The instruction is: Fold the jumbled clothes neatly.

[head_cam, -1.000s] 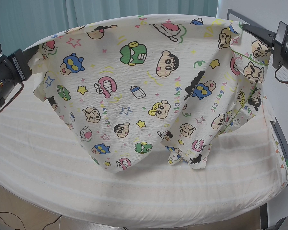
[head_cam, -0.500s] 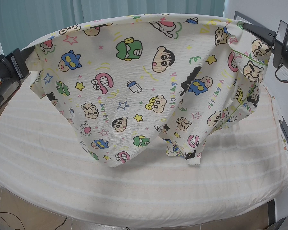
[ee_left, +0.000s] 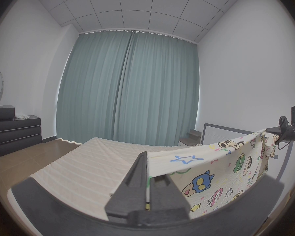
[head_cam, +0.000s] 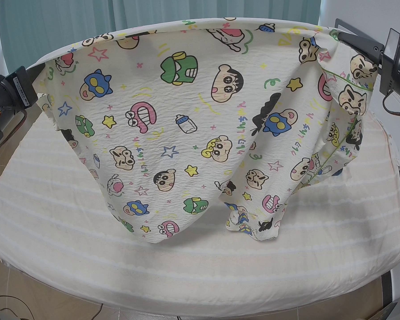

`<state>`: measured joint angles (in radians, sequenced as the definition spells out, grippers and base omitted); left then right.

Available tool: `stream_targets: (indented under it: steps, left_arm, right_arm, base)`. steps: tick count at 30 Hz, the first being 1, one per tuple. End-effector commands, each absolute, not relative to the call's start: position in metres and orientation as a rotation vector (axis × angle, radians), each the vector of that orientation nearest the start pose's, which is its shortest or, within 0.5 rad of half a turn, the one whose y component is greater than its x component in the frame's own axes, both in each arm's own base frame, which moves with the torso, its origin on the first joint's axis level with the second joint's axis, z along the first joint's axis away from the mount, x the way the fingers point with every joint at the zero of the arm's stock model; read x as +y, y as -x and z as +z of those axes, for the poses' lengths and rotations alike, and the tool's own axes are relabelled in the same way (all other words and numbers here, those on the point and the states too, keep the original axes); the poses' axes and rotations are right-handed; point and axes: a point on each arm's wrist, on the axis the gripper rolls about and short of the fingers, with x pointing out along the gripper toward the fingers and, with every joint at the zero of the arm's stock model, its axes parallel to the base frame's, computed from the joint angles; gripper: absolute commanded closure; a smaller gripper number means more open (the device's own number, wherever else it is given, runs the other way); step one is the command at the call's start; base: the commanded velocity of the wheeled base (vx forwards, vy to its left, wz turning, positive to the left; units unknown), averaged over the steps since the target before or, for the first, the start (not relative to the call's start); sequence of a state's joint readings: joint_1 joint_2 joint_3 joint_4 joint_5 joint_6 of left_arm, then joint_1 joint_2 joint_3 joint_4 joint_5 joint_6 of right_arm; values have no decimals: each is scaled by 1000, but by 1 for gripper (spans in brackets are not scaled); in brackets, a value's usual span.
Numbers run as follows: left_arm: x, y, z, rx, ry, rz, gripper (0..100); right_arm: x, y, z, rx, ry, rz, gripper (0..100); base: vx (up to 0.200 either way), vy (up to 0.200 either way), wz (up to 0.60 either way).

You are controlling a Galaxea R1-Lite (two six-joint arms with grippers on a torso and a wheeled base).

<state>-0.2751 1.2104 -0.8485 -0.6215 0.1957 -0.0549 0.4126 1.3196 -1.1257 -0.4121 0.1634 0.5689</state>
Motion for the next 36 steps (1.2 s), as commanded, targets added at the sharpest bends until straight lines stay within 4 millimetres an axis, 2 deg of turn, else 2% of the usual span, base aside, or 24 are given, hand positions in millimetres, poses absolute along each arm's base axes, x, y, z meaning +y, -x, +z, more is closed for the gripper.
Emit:
stream_targets:
  steps: [1,36]
  left_arm:
    - [-45,-179,316,-249,115,-83,100]
    - [-40,-186,316,-245,109,-46,100]
  right_arm:
    - [88,-192,353,-50,-578,622,100]
    - [90,-194,352,-41,-575,632,100]
  base:
    - [0,200,0]
    - [0,200,0]
